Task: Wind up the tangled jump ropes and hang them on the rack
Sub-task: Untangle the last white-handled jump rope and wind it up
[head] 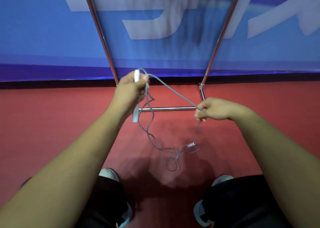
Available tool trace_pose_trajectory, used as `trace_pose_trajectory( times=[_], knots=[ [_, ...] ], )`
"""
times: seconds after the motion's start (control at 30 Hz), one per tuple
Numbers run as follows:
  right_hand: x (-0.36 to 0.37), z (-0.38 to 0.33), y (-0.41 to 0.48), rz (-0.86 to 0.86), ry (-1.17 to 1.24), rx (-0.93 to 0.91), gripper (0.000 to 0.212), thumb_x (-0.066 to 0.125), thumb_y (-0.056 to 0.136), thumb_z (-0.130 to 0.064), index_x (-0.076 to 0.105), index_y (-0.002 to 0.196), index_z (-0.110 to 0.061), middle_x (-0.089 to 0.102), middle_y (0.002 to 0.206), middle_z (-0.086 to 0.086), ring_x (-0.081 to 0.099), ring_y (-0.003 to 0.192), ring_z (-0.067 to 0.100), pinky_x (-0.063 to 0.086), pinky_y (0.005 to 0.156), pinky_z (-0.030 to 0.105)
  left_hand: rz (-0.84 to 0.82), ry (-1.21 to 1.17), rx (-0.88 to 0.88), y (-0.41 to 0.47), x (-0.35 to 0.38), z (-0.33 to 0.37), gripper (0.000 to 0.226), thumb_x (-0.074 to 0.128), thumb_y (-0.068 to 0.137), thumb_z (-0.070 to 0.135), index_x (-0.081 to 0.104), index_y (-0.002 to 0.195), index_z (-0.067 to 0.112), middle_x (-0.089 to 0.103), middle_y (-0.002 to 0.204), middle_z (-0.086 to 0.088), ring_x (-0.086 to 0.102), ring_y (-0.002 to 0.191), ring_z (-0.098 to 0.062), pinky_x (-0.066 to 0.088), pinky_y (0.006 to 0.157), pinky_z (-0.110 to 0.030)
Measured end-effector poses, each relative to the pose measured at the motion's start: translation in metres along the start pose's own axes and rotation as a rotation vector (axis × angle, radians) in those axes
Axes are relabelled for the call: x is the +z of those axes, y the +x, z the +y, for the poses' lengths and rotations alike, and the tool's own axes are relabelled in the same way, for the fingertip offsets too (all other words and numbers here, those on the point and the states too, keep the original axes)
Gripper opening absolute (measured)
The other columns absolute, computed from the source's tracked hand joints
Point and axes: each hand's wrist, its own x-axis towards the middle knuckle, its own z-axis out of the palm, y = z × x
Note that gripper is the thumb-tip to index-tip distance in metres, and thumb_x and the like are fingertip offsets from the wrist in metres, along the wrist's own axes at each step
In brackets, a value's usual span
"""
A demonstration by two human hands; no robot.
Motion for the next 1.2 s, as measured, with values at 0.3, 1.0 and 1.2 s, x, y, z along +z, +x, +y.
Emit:
trace_pose_trajectory(
  times=[0.3, 1.0, 1.2],
  knots=[
    [0.015, 0.015, 0.010, 0.161, 0.382, -0.075, 0.021, 0.046, 0.104, -0.009, 0.062, 0.091, -0.007, 0.057, 0.064, 0.004, 0.064, 0.065, 0.018, 0.049, 0.066, 0.023, 0.282, 0.425, -0.004, 0.024, -0.032, -0.011, 0.017, 0.057, 0.100, 0.018, 0.062, 0.087, 0.007, 0.064, 0.066, -0.008, 0.056, 0.055, -0.020, 0.046, 0.054, -0.030],
    [-0.002, -0.001, -0.001, 0.152, 0.046, -0.048, 0.019, 0.068, 0.093, -0.023, 0.066, 0.075, -0.019, 0.056, 0.055, -0.020, 0.049, 0.052, -0.007, 0.039, 0.063, 0.020, -0.110, -0.142, -0.076, 0.002, -0.004, 0.003, 0.020, 0.049, 0.101, 0.005, 0.053, 0.082, 0.009, 0.043, 0.057, 0.001, 0.027, 0.041, -0.006, 0.015, 0.038, -0.017],
    [0.016, 0.006, 0.006, -0.033, 0.108, 0.065, 0.024, 0.048, 0.098, 0.001, 0.056, 0.079, -0.013, 0.073, 0.079, 0.001, 0.065, 0.072, 0.016, 0.047, 0.057, 0.023, 0.142, 0.068, -0.075, 0.021, -0.033, -0.002, 0.017, 0.051, 0.104, 0.016, 0.057, 0.090, 0.008, 0.057, 0.064, 0.000, 0.039, 0.039, -0.007, 0.029, 0.039, -0.020]
  ],
)
